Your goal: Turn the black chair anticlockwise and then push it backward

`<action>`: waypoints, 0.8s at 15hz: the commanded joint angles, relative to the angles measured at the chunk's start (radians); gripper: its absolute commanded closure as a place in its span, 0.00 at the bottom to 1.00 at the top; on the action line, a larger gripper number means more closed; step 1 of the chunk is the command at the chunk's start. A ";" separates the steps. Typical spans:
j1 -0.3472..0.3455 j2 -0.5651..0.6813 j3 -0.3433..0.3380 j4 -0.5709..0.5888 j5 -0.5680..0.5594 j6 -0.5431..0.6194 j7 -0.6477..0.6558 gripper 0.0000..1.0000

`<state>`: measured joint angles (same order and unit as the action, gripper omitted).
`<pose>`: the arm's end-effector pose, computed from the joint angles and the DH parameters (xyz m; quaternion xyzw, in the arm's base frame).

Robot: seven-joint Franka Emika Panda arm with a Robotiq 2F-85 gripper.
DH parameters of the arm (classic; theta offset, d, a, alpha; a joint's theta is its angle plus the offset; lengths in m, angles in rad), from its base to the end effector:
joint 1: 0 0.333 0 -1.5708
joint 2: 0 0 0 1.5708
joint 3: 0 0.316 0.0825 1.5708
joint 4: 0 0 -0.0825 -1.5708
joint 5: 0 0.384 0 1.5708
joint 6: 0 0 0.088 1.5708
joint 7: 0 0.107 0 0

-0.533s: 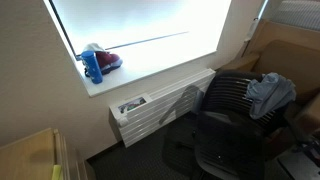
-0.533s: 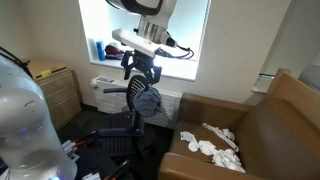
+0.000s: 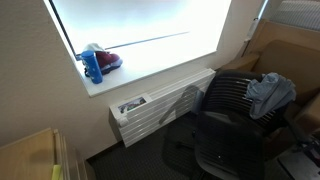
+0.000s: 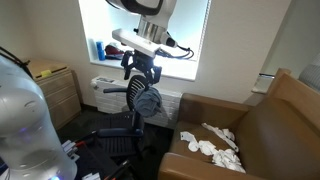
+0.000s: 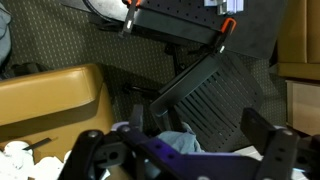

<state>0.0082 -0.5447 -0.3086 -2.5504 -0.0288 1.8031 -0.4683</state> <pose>0.3404 -0.1079 0.4274 -0.9847 -0.1177 0.0806 0.1001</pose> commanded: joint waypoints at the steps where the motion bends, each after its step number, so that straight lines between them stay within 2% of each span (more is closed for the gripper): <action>1: -0.029 0.005 0.026 0.001 0.013 -0.001 -0.012 0.00; 3: -0.031 0.027 0.023 0.008 0.013 0.017 -0.003 0.00; 4: -0.033 0.065 0.015 0.014 0.061 0.067 0.046 0.00; 7: -0.013 0.152 0.007 0.000 0.210 0.305 0.093 0.00; 9: 0.010 0.192 0.015 -0.008 0.315 0.433 0.063 0.00; 10: 0.023 0.209 0.021 -0.005 0.360 0.456 0.043 0.00; 12: 0.049 0.196 0.069 0.023 0.352 0.337 0.011 0.00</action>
<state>0.0332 -0.3481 -0.2924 -2.5526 0.2983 2.2133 -0.4167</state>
